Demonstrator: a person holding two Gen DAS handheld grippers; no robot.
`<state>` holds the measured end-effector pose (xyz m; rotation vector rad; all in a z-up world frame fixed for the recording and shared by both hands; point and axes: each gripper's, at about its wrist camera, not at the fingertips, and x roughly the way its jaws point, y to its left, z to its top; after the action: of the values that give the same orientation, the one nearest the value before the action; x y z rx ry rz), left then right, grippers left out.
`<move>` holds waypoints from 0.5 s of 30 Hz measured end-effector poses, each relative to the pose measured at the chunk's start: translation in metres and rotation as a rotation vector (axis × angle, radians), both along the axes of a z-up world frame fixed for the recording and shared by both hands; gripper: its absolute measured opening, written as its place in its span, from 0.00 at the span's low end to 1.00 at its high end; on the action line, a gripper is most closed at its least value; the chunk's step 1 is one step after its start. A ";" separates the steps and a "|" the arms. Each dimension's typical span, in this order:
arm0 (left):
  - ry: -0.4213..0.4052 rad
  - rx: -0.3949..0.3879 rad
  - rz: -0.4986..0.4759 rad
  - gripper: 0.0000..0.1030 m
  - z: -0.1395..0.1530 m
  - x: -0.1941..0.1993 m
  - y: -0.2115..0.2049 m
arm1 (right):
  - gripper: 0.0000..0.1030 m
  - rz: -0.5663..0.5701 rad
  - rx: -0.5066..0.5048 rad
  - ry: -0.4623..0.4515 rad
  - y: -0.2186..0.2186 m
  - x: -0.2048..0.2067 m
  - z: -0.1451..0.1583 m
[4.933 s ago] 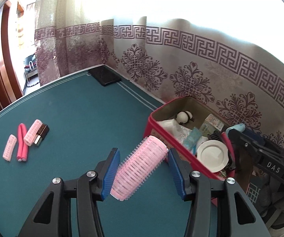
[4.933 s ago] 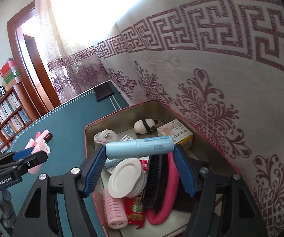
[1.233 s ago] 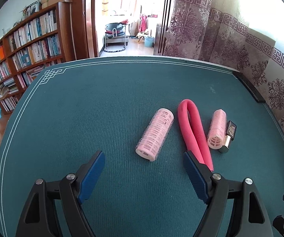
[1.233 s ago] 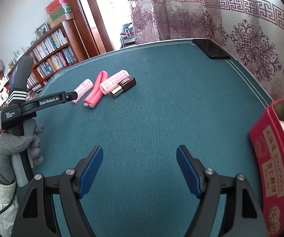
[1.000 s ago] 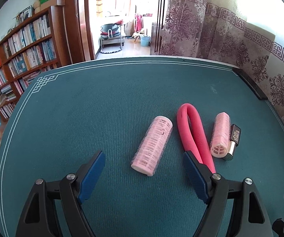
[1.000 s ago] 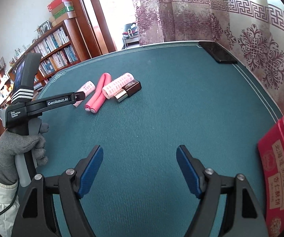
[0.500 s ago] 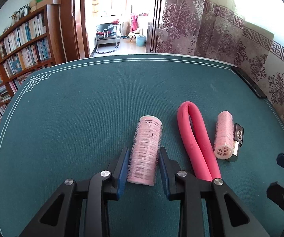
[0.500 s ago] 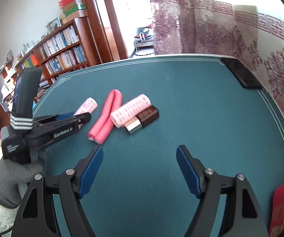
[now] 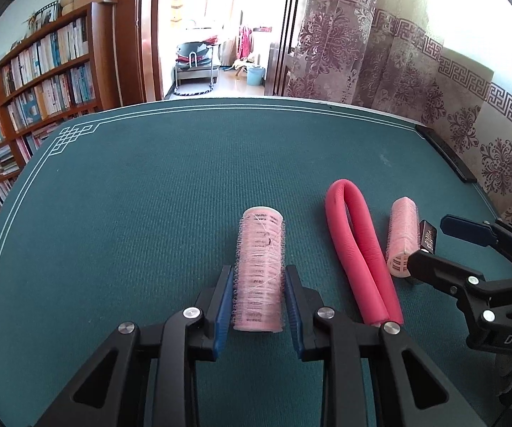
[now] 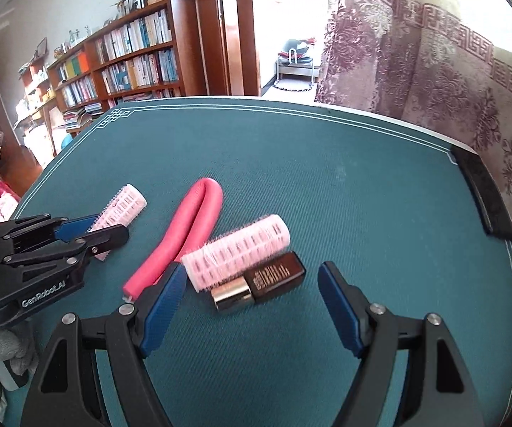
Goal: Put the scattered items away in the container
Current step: 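Grasp a pink curler with left gripper while right gripper grasps another pink curler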
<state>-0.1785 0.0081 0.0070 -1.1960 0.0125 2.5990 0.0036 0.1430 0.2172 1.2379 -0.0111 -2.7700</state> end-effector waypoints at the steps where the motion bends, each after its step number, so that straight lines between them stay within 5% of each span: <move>1: 0.000 0.000 0.000 0.28 0.000 0.000 0.000 | 0.77 0.006 -0.007 -0.005 0.001 -0.004 -0.001; 12: 0.006 -0.011 0.000 0.28 0.000 0.000 0.002 | 0.77 0.067 -0.022 -0.010 -0.011 -0.021 -0.006; 13: 0.006 -0.012 -0.001 0.28 0.000 0.000 0.002 | 0.74 0.061 -0.036 -0.019 -0.009 -0.022 -0.007; 15: 0.006 -0.013 -0.001 0.28 0.000 0.000 0.002 | 0.51 0.055 -0.069 -0.039 -0.004 -0.021 -0.011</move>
<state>-0.1785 0.0101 0.0067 -1.1929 0.0318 2.6050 -0.0178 0.1395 0.2058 1.2560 -0.0746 -2.6745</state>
